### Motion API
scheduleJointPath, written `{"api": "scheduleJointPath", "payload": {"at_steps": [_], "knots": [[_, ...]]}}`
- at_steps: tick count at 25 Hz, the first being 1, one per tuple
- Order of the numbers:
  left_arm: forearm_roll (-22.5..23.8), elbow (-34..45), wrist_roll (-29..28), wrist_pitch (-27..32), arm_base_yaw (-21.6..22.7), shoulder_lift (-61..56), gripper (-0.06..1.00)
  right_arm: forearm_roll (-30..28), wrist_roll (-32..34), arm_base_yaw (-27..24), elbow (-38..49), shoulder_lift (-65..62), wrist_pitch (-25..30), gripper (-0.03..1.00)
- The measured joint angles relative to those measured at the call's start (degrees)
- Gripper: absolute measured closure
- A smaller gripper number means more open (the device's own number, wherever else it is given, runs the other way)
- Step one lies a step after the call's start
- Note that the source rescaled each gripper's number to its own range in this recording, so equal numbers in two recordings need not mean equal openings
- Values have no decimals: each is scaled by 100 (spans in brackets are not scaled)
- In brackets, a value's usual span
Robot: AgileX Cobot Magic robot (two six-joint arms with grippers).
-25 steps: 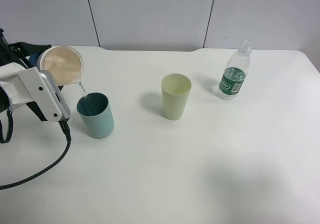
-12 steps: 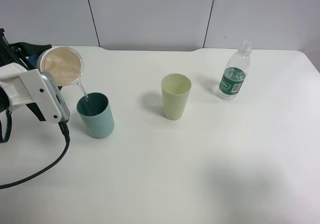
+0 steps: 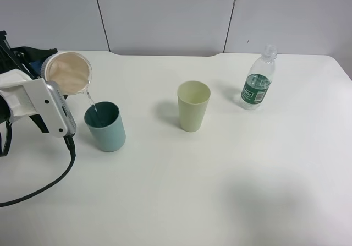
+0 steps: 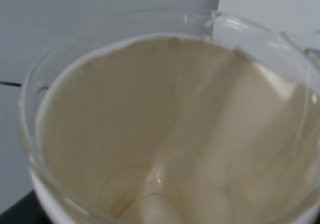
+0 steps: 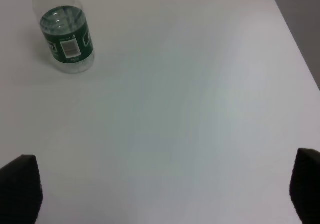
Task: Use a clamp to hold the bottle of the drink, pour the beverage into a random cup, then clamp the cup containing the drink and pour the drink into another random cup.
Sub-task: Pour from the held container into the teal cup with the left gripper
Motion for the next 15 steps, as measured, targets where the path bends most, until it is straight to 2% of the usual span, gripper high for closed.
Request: {"api": "scheduleJointPath", "payload": {"at_steps": [15], "knots": [[-2, 0, 376, -171, 0, -4, 94, 0, 0, 0, 0, 0, 0, -3]]}}
